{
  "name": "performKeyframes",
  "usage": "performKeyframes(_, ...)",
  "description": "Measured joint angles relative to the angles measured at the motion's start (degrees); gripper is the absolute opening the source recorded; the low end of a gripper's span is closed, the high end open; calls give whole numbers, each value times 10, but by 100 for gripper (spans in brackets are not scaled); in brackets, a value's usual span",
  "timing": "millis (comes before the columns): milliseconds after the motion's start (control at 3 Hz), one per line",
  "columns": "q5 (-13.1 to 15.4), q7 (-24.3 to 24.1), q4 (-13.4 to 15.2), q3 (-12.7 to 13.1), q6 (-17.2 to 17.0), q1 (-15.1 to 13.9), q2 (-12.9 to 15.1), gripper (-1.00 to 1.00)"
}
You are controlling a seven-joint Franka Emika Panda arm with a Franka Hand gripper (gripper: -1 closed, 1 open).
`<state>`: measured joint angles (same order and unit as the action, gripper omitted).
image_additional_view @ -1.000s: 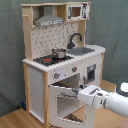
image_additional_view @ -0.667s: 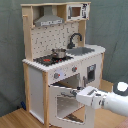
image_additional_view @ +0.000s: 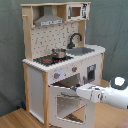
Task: Play with the kitchen
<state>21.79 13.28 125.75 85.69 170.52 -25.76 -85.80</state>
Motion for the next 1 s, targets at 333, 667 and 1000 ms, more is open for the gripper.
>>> performKeyframes(333, -1, -51, 11, -25, -1, 6, 0, 100)
performKeyframes(667, 0, -49, 14, -84, -4, -2, 2, 100)
performKeyframes(1000, 0, 2, 14, -115, -13, -14, 3, 100)
